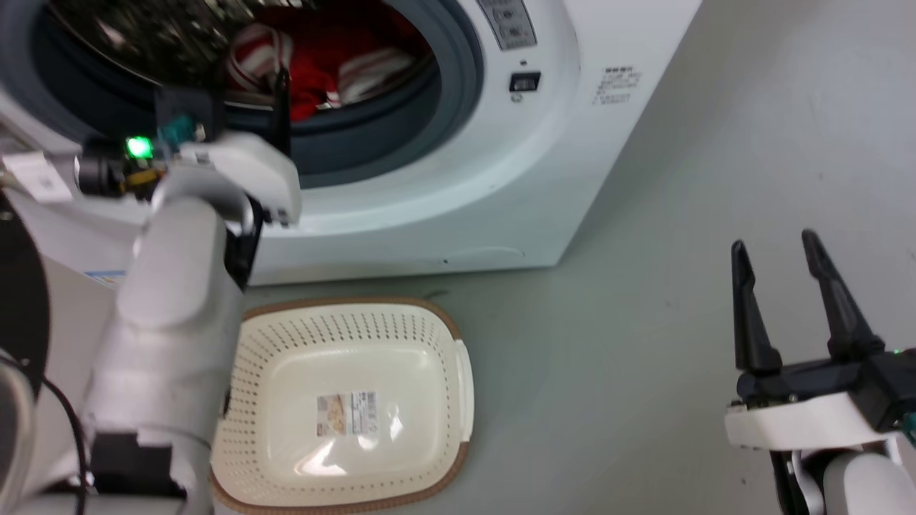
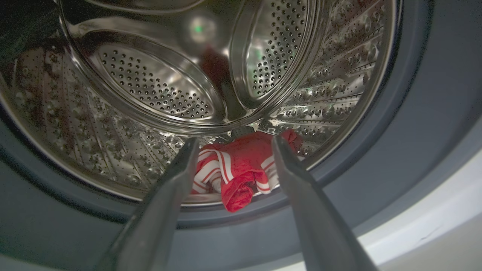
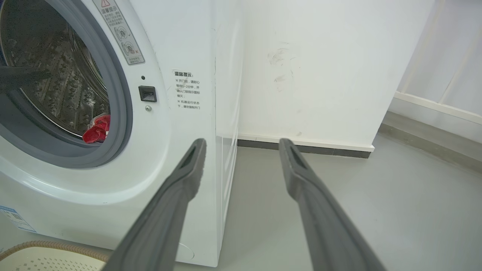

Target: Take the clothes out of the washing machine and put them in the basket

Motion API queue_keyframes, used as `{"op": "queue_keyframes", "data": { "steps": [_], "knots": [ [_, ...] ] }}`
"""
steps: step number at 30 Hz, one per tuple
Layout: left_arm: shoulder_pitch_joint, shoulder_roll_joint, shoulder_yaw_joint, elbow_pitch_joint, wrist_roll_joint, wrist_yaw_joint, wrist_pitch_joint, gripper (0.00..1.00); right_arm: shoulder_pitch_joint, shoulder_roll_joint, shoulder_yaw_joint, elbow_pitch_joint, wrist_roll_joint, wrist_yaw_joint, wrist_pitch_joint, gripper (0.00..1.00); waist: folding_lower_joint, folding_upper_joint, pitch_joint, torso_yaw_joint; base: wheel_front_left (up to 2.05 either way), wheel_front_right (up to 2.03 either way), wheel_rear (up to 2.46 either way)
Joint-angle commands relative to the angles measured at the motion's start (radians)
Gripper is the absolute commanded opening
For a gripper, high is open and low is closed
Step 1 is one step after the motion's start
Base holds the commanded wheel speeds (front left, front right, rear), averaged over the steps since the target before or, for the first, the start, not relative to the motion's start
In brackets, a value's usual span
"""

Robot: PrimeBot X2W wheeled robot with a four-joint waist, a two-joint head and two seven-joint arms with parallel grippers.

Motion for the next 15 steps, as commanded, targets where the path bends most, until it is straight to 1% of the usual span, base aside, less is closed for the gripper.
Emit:
{"op": "queue_keyframes", "data": {
  "steps": [1, 7, 10, 15],
  "knots": [
    [-0.054, 0.013, -0.006, 0.036, 0.007, -0.009, 0.008, 1.0, -0.034, 0.003, 0.001, -0.007, 0.005, -0.001, -0.002, 1.0, -0.0002, 0.0, 0.076, -0.041, 0.0, 0.0, 0.0],
    [-0.252, 0.059, -0.033, 0.172, 0.018, -0.027, 0.056, 1.0, -0.099, 0.003, 0.003, -0.028, 0.029, -0.001, -0.002, 1.0, -0.0002, 0.0, 0.184, -0.085, 0.0, 0.0, 0.0],
    [-0.343, 0.093, -0.042, 0.231, 0.024, -0.031, 0.107, 1.0, -0.124, 0.003, 0.008, -0.036, 0.042, -0.001, -0.002, 1.0, -0.0002, 0.0, 0.236, -0.106, 0.0, 0.0, 0.0],
    [-0.475, 0.124, -0.072, 0.307, 0.032, -0.043, 0.198, 1.0, -0.166, 0.003, 0.011, -0.049, 0.058, -0.001, -0.002, 1.0, -0.0002, 0.0, 0.316, -0.131, 0.0, 0.0, 0.0]
  ]
}}
